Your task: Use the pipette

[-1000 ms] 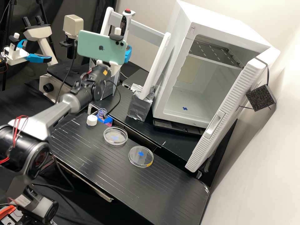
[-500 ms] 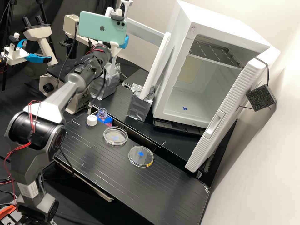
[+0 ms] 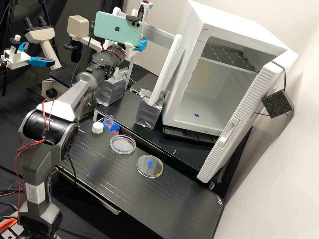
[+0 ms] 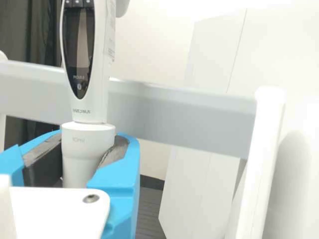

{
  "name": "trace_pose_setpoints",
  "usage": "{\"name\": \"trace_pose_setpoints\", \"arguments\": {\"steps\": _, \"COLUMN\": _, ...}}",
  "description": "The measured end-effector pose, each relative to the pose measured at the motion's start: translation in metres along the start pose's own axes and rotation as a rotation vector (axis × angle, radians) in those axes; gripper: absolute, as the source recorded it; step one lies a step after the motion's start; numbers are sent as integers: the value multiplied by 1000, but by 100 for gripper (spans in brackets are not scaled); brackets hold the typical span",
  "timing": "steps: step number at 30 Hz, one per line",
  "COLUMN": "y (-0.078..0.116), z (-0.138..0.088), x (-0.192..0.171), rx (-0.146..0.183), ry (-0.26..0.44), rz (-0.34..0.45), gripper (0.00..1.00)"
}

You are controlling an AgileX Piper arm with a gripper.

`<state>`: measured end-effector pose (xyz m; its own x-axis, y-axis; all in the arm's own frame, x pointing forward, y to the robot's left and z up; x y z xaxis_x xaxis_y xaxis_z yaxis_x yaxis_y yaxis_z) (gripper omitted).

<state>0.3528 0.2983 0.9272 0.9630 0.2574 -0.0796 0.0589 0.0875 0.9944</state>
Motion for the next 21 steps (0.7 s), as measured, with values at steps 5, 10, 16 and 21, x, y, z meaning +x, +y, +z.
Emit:
{"name": "trace_pose_setpoints", "arguments": {"steps": 5, "y": -4, "z": -1, "x": 2, "rx": 4, "ry": 3, "rz": -11, "gripper": 0}}
{"name": "trace_pose_setpoints", "arguments": {"steps": 10, "y": -10, "z": 3, "x": 0, "rx": 2, "ry": -6, "rz": -31, "gripper": 0}}
{"name": "trace_pose_setpoints", "arguments": {"steps": 16, "y": -17, "z": 7, "x": -13, "rx": 39, "ry": 3, "rz": -67, "gripper": 0}}
{"name": "trace_pose_setpoints", "arguments": {"steps": 21, "y": -19, "z": 4, "x": -17, "rx": 28, "ry": 37, "rz": -96, "gripper": 0}}
